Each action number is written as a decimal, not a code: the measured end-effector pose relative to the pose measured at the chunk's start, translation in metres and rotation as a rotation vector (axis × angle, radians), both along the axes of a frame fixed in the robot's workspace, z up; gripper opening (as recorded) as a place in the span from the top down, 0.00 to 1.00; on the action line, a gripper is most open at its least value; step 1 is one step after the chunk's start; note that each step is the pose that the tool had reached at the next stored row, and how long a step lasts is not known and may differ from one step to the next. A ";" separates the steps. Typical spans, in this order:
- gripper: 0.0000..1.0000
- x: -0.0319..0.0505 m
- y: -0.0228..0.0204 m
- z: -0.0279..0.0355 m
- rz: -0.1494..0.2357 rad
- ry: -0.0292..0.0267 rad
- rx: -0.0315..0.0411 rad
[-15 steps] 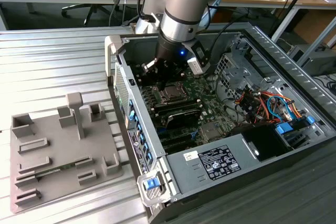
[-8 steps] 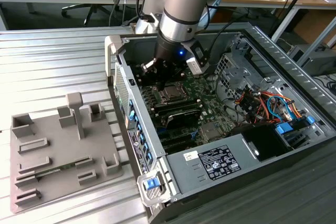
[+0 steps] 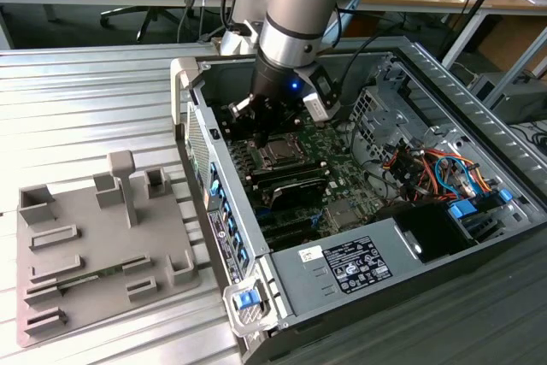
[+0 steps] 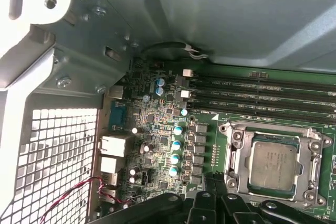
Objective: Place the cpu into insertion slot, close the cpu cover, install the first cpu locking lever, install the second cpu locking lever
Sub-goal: 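Install the first cpu locking lever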
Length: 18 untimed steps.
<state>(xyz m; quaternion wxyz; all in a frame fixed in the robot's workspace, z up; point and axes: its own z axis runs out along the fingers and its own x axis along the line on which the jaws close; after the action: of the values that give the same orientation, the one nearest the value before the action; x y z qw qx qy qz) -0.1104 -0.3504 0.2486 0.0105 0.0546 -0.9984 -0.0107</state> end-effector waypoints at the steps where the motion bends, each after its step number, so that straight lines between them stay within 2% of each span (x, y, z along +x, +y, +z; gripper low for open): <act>1: 0.89 -0.0001 0.0000 0.0001 0.000 -0.0001 0.0001; 18: 0.89 -0.0026 0.0000 0.0021 0.000 -0.0006 0.0002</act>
<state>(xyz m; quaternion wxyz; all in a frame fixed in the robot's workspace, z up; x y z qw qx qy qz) -0.1130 -0.3504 0.2507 0.0102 0.0546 -0.9984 -0.0108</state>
